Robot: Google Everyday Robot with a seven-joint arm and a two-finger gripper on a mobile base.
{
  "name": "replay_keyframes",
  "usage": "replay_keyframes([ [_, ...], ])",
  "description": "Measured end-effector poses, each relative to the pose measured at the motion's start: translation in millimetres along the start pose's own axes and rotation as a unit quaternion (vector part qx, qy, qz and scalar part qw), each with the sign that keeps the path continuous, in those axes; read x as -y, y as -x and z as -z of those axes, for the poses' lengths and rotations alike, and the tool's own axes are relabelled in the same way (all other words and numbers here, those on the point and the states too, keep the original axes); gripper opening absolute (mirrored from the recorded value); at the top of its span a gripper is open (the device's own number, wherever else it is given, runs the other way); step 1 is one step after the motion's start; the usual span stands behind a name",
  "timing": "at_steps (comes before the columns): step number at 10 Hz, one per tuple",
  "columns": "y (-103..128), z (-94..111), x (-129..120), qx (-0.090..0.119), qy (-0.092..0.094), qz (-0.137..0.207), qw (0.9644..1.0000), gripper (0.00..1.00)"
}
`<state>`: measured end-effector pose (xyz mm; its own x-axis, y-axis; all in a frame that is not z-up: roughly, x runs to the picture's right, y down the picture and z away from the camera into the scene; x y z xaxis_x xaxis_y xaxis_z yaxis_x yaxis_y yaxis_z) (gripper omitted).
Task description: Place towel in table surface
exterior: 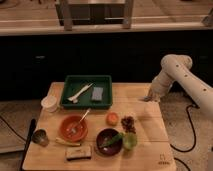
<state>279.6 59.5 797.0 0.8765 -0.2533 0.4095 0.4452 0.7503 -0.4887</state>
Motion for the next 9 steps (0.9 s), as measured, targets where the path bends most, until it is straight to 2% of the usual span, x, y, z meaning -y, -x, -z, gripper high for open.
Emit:
replay_keyframes([
  [9,6.5,4.5,-5.7,0.013,0.009,0.023,0.9996,0.0],
])
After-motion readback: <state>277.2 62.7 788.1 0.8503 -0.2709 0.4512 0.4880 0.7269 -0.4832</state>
